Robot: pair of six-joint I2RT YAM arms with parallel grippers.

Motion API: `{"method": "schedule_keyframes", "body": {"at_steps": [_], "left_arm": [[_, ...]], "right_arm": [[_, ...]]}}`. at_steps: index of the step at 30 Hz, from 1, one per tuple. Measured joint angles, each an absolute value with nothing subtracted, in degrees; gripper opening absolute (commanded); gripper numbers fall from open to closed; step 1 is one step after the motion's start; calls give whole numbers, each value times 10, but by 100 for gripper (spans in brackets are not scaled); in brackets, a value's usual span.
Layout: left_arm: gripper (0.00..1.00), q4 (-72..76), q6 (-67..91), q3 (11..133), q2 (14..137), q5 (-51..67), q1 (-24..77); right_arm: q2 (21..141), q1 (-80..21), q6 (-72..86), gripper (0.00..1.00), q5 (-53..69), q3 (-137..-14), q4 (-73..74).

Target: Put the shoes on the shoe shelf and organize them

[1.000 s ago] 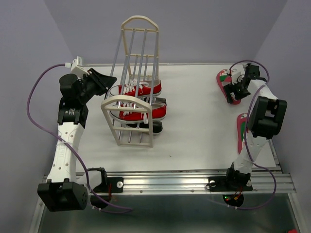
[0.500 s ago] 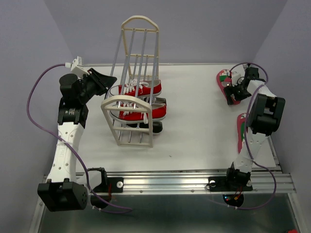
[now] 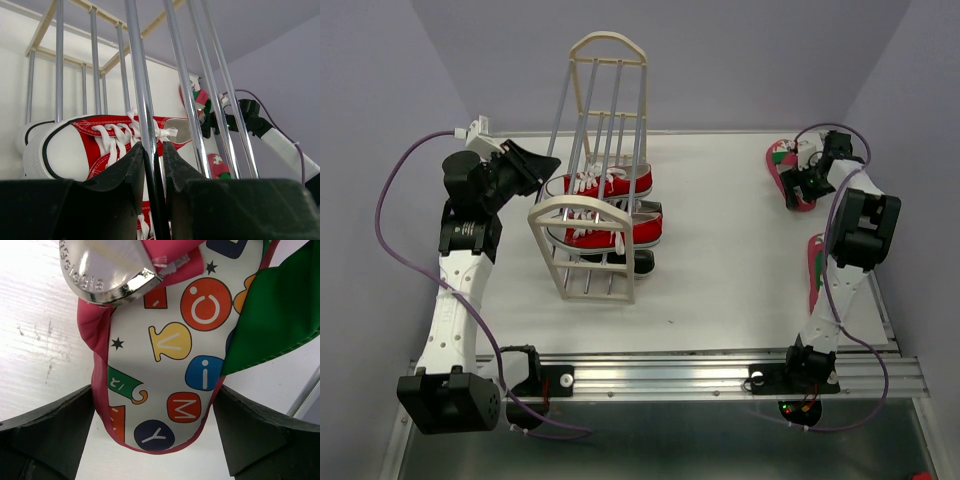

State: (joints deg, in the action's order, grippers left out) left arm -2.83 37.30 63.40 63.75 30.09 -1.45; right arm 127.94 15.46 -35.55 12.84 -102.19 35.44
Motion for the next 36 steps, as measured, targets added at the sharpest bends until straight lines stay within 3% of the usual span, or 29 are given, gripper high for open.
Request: {"method": "schedule_keyframes", "body": {"at_steps": [2,4,6,7,9,14,21,26,32,36], "left_arm": [[0,-28,373,634,637,300,-15],[0,-28,373,634,638,300,-14],[0,-28,373,635,639,301,-14],[0,-28,373,635,640,301,-14],[0,-28,373,635,640,301,-14],[0,-28,373,636,642,301,-14],[0,-26,371,638,644,302,-14],[0,-26,371,638,644,302,-13],[0,-26,371,638,644,302,-13],[0,-25,371,638,645,303,-13]], "right_arm": [[1281,155,-353,99,131,-1024,354],[1281,156,-353,79,134,-1024,354],[1281,157,-351,51,138,-1024,352],[1282,157,-352,20,140,-1024,350],[1282,158,-348,1,144,-1024,347],[1266,160,-338,1,155,-988,301],[1144,161,-317,1,210,-814,186],[1061,161,-300,1,260,-762,118],[1052,161,-284,1,309,-742,89],[1033,157,-260,1,309,-665,65]]}}
